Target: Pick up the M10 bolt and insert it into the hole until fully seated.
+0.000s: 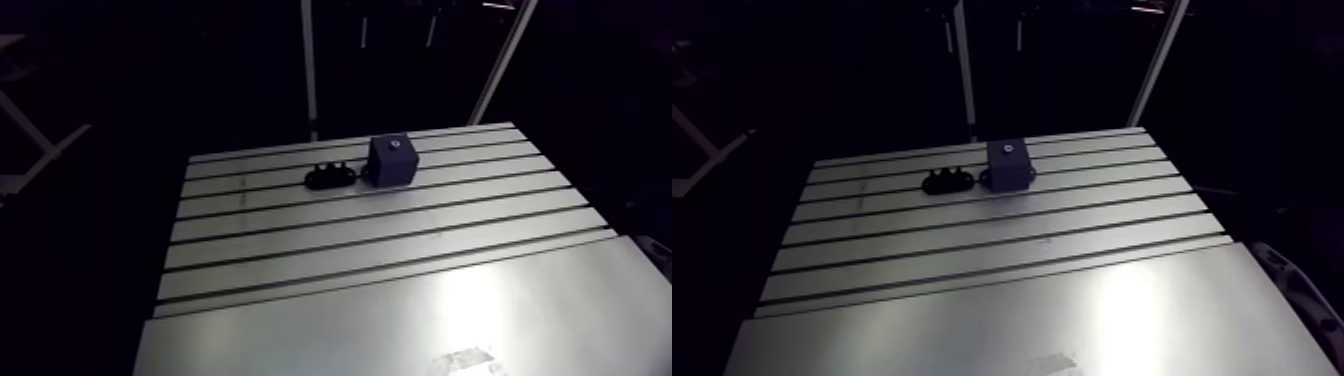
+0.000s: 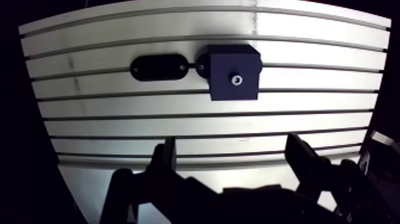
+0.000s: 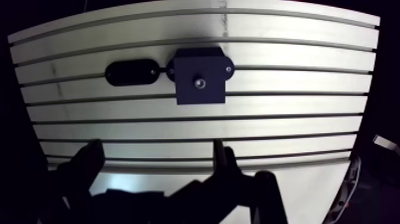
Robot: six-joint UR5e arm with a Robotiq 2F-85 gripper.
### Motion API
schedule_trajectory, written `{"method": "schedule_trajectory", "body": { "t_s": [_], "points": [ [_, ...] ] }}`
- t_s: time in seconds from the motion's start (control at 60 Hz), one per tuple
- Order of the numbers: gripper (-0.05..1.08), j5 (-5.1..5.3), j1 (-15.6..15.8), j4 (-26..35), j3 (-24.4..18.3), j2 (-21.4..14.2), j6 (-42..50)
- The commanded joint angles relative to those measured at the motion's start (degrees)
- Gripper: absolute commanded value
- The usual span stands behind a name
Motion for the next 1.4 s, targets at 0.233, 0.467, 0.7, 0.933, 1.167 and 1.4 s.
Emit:
{"method": "schedule_trajectory", "body": {
  "t_s": [0.233, 0.467, 0.7, 0.933, 1.167, 1.4],
  "points": [
    [0.01, 0.19, 4.32, 3.41, 7.4, -13.73, -0.19],
    [0.01, 0.09, 3.94, 3.3, 8.47, -13.82, -0.28],
    [0.01, 0.16, 4.03, 3.3, 6.56, -12.97, -0.37],
    [0.01, 0.1, 4.03, 3.12, 6.33, -12.59, -0.28],
    [0.01, -0.06, 4.12, 1.63, 6.67, -12.76, -0.25],
    [0.01, -0.53, 4.03, 1.54, 6.85, -12.76, -0.37]
  ]
}}
